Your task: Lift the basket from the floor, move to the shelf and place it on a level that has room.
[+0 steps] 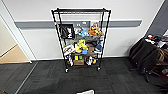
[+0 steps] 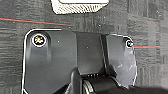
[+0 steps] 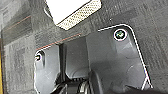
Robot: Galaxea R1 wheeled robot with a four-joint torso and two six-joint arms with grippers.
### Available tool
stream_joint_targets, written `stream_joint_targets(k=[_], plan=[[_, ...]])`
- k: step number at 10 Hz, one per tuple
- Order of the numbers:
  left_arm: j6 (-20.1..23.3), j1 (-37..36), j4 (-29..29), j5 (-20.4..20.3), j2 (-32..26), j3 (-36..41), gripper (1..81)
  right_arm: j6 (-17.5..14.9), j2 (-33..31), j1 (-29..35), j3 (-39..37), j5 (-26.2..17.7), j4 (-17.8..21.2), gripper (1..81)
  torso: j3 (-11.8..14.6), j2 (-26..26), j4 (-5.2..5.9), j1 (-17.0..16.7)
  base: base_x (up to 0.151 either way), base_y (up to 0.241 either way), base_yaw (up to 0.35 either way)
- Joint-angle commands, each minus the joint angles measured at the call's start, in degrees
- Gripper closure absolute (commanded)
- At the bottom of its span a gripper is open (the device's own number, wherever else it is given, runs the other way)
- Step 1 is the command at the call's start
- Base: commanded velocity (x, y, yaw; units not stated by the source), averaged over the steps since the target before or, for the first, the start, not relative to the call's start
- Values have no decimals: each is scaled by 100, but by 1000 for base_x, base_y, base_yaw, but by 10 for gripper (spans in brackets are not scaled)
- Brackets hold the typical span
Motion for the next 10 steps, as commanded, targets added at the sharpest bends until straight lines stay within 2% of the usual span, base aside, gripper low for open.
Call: stream_joint_targets(k=[1,8,10], plan=[[9,-239,13,345,-70,20,10,0,-89,230,51,-271,8,10,0,0,0,0,99,0,0],[9,-239,21,345,-61,20,10,0,-98,230,43,-271,0,10,0,0,0,0,87,0,0],[10,-239,21,345,-61,29,10,0,-124,238,69,-271,8,10,0,2,0,2,0,0,0]])
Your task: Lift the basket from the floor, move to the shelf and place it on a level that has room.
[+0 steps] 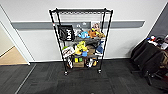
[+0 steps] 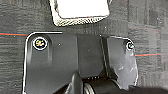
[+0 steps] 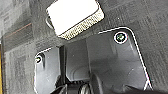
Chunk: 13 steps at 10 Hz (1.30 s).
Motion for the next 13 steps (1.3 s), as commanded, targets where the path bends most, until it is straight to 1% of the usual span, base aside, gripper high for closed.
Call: stream_joint_targets(k=[1,3,5,7,8,10,12,13], plan=[[10,-204,21,367,-63,67,10,-2,-142,199,109,-296,23,10,0,0,0,0,0,0,0],[0,-204,13,385,-81,129,10,50,-177,199,127,-305,50,10,0,0,0,-5,0,0,0],[-26,-204,-14,446,-116,120,10,68,-300,251,302,-358,50,10,0,0,0,-5,0,0,0],[-26,-204,-23,393,-204,146,10,68,-379,304,478,-384,50,10,0,0,0,-5,0,0,0],[-35,-204,-31,376,-222,155,10,68,-379,304,487,-384,50,10,0,-573,0,365,0,0,0],[-43,-239,-58,367,-248,155,10,68,-379,304,469,-384,50,10,0,-673,0,424,0,0,0],[-79,-327,-259,367,-266,155,10,68,-379,357,434,-376,50,10,0,-1027,0,642,0,0,0],[-79,-344,-269,367,-266,173,10,77,-379,383,443,-376,59,10,0,-1226,0,767,0,0,0]])
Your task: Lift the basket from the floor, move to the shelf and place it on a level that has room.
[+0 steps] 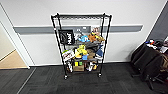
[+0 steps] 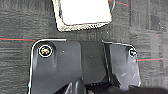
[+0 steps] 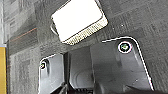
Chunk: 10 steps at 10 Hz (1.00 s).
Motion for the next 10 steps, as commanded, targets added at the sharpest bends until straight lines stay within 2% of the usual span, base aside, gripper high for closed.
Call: stream_joint_targets(k=[1,2,3,4,5,6,7,8,9,10], plan=[[10,-392,-128,299,-103,90,10,22,-136,399,55,-251,48,10,0,-558,353,358,0,0,0],[10,-401,-128,299,-103,98,10,22,-136,434,47,-251,48,10,0,-726,564,467,0,0,0],[10,-401,-120,299,-95,90,10,31,-136,478,47,-251,56,10,0,-870,637,559,0,0,0],[10,-409,-120,308,-95,90,10,74,-145,522,47,-251,65,10,0,-1010,771,649,0,0,0],[10,-427,-120,308,-95,90,10,145,-145,584,47,-251,65,10,0,-1203,954,769,0,0,0],[10,-453,-128,308,-95,90,10,180,-172,645,47,-251,100,10,0,-1399,587,889,0,0,0],[2,-489,-128,316,-86,73,10,189,-215,724,47,-251,179,10,0,-1548,749,985,0,0,0],[2,-550,-129,325,-77,72,10,189,-276,803,90,-260,215,10,0,-1683,834,1073,0,0,0],[2,-611,-146,360,-68,63,10,215,-339,865,152,-260,223,10,-433,-1856,858,1182,0,0,0],[2,-682,-190,387,-77,72,10,277,-383,943,196,-260,215,10,-546,-2027,861,1285,0,0,0]])
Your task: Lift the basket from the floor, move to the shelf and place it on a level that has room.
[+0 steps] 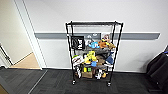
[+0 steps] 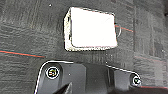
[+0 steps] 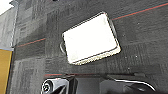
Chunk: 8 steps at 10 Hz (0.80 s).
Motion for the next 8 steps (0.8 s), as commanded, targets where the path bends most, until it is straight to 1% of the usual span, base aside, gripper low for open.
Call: stream_joint_targets(k=[1,3,5,8], plan=[[17,-584,-137,352,-97,54,10,115,-267,656,216,-216,88,10,-523,-560,0,360,0,0,0],[17,-619,-155,352,-79,46,10,124,-363,796,295,-243,88,10,-830,-894,2,573,0,0,0],[17,-627,-155,352,-80,45,10,159,-364,910,296,-348,106,10,-1197,-1290,2,828,0,0,0],[17,-628,-225,352,-27,19,10,177,-399,1007,313,-357,106,10,-1745,-1878,2,1204,0,0,0]])
